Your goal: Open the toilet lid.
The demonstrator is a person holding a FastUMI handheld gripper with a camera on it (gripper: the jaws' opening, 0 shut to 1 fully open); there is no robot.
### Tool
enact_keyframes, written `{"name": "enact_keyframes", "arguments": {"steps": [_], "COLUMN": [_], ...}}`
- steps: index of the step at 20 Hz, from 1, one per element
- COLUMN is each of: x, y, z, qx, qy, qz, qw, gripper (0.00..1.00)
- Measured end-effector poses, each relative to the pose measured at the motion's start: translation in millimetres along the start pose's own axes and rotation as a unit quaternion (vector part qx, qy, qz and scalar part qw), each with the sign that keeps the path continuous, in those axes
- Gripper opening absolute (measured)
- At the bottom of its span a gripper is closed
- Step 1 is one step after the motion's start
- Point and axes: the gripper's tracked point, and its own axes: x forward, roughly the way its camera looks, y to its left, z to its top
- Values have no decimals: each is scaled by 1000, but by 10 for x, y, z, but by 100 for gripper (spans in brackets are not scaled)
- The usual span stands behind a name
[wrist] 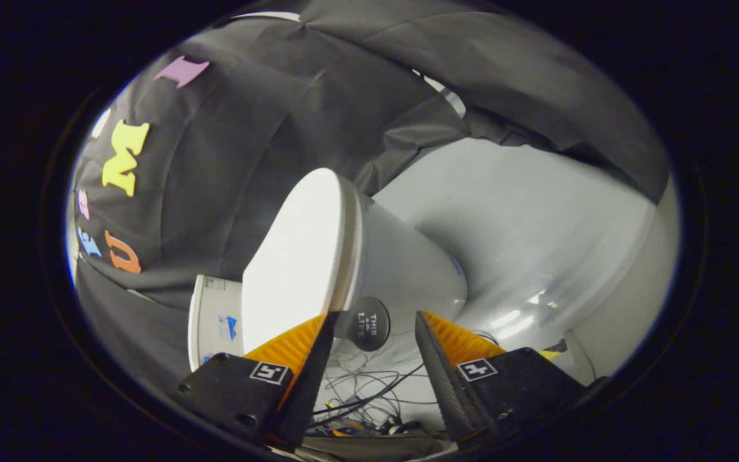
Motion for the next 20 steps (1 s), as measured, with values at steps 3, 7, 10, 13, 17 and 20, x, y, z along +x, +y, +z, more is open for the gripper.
{"name": "enact_keyframes", "arguments": {"steps": [3, 7, 10, 13, 17, 20], "x": [15, 144, 213, 178, 109, 114], "y": [76, 160, 125, 123, 198, 231], "z": [-9, -41, -25, 32, 72, 59], "qx": [35, 15, -2, 7, 60, 65], "qy": [10, 23, 29, 21, 23, 18], "qz": [39, 53, 38, 43, 57, 50], "qw": [999, 998, 999, 999, 996, 996], "gripper": [69, 55, 51, 38, 19, 13]}}
